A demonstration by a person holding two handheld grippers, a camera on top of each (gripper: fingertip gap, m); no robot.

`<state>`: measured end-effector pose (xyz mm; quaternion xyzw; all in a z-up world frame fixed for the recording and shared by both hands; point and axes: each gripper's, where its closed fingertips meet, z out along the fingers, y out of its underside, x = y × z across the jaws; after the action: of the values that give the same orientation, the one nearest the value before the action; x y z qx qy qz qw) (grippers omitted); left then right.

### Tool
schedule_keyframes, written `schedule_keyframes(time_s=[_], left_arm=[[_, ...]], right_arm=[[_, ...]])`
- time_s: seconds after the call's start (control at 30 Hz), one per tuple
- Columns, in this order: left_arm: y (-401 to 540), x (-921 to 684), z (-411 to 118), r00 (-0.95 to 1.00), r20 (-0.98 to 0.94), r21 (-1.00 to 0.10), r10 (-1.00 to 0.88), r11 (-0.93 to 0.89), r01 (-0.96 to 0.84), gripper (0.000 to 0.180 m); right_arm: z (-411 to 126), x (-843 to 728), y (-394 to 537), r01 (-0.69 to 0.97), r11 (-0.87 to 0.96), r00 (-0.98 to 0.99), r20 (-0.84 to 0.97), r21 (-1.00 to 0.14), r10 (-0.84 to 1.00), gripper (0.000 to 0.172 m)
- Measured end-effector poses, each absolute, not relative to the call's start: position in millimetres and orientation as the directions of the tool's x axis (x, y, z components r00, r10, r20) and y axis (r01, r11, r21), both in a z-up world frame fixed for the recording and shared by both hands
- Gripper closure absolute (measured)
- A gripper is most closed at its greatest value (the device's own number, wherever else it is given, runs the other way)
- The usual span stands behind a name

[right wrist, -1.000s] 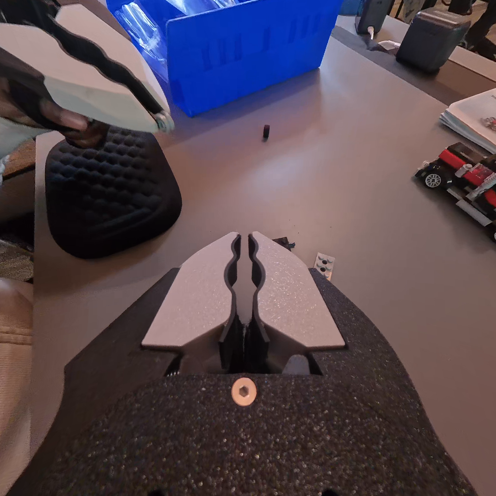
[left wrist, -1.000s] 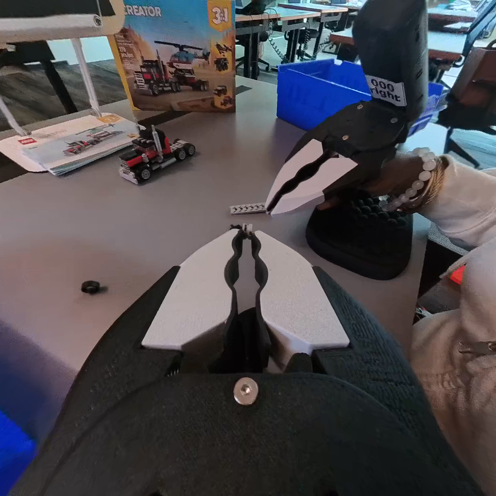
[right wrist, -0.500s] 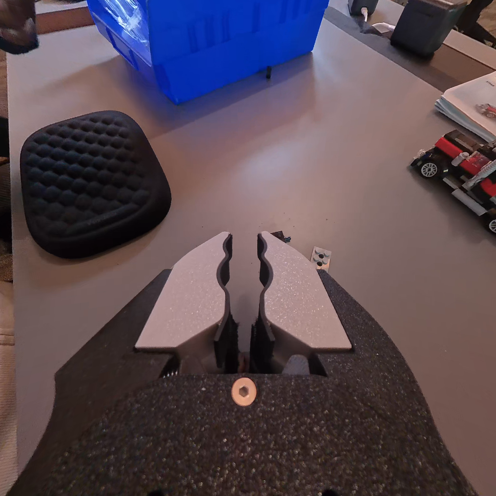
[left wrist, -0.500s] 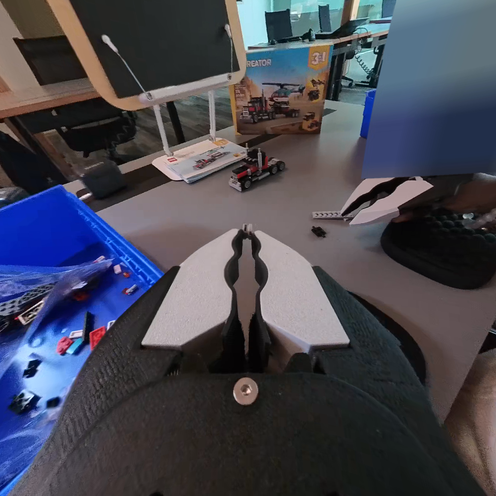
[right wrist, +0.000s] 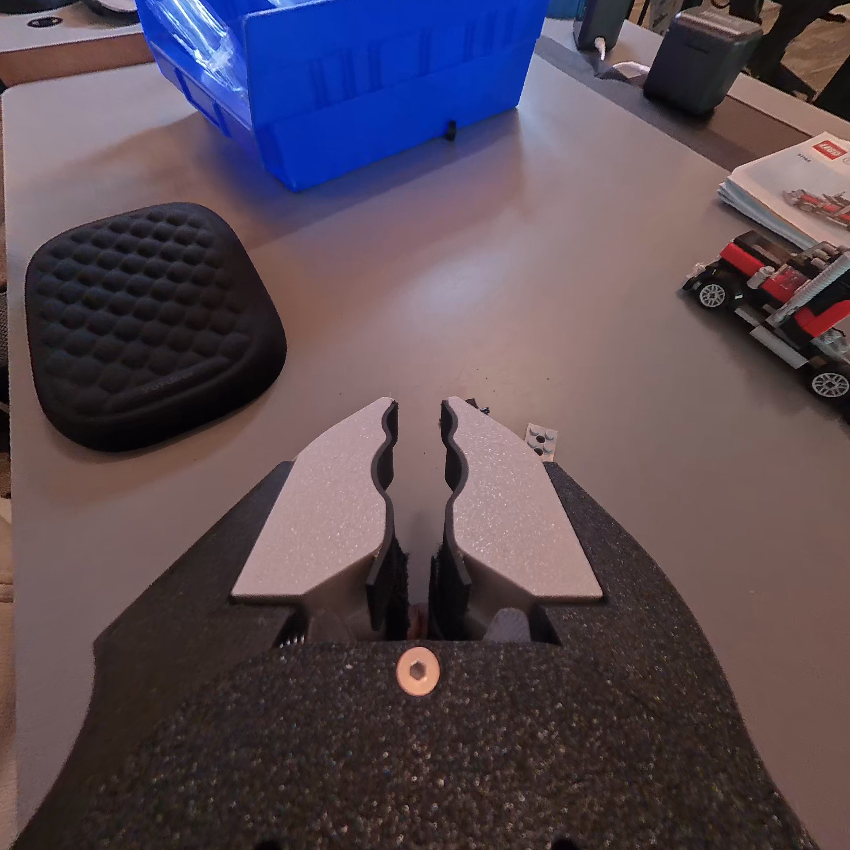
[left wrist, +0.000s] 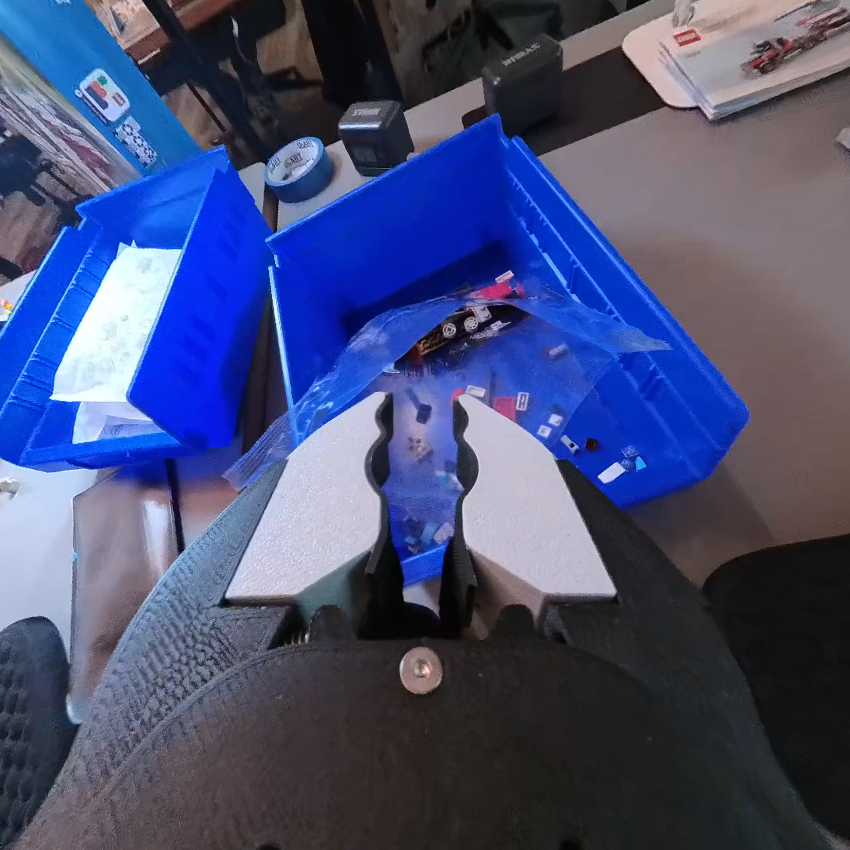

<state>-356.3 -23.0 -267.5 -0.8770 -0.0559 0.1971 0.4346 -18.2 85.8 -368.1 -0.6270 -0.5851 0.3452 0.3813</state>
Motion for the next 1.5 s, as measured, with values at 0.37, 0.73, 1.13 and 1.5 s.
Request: schedule_keyframes(time_s=[0.37,0.73,1.13,1.5], left_arm=[[0.9,-207.7,-184.4,0.993,-0.058,-0.989,-0.099,-0.132,-0.071,0.160],[111.7,-185.1,-273.3,0.531,-0.276,-0.296,-0.801,-0.454,-0.840,0.140],[150.3,-318.7,-396.1,0.417,0.059,0.611,-0.907,-0.297,-0.734,0.143],[138.4,-335.8,-413.6,0.462,0.068,0.676,-0.884,-0.300,-0.673,0.173]], right_arm=[[-368.0,-17.5,89.5,0.461,-0.053,0.093,-0.011,-0.886,0.996,0.154],[-360.9,-15.3,88.9,0.406,-0.077,0.073,-0.052,-0.911,0.996,0.153],[-354.7,-11.9,96.3,0.355,-0.105,0.118,-0.067,-0.929,0.991,0.153],[-362.3,-12.2,102.8,0.394,-0.102,0.174,-0.034,-0.913,0.984,0.153]])
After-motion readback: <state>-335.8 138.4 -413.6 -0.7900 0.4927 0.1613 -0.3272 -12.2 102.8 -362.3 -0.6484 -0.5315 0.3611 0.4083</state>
